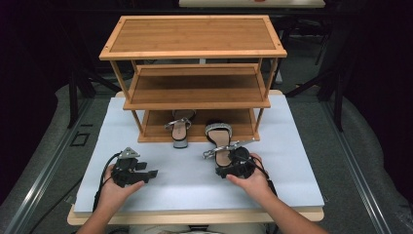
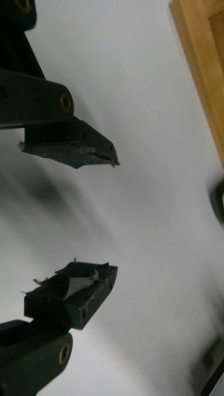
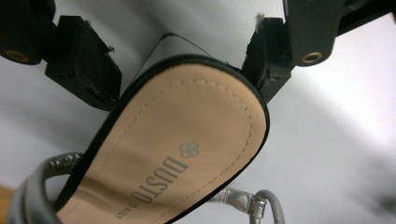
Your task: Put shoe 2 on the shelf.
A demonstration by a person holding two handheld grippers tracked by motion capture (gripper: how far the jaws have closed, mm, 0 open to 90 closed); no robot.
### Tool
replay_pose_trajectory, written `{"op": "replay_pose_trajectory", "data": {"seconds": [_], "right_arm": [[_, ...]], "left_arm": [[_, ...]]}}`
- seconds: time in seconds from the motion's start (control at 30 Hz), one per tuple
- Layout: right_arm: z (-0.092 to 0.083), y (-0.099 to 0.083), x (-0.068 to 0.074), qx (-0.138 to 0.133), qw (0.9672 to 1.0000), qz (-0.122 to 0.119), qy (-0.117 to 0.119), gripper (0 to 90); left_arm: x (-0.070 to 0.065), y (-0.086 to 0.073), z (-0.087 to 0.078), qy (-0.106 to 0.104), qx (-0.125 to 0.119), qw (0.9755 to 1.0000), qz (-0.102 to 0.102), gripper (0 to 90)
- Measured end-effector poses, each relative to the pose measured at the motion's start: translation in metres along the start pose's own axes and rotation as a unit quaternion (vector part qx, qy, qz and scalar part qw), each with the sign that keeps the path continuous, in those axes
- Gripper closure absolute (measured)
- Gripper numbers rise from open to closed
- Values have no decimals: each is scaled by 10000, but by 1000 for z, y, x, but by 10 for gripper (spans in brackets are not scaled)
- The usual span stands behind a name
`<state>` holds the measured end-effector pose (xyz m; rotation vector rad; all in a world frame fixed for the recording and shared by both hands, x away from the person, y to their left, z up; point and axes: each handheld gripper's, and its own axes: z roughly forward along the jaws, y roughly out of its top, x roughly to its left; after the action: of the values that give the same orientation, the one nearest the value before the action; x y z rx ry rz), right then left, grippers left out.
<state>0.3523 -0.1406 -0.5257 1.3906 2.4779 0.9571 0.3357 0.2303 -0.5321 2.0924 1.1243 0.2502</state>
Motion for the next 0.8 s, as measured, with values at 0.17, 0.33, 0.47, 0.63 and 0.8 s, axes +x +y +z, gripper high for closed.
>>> {"op": "replay_pose_trajectory", "data": {"seconds": [0.17, 0.33, 0.47, 0.63, 0.8], "right_arm": [[6, 23, -7, -273, 9996, 21, 14, 298], [29, 34, -7, -427, 9987, -135, -225, 301], [41, 41, -10, -570, 9982, 19, -187, 305], [46, 51, -18, -797, 9960, 153, -385, 353], [55, 53, -15, -806, 9955, 325, -369, 358]], "left_arm": [[-1, 7, 5, -27, 14, 10000, 17, 398], [-2, 13, 12, -56, -3, 9999, 117, 398], [-4, 15, 18, -70, 28, 9999, 133, 398], [-6, 17, 22, -86, 31, 9998, 186, 398], [-7, 19, 26, -91, 31, 9997, 219, 397]]}}
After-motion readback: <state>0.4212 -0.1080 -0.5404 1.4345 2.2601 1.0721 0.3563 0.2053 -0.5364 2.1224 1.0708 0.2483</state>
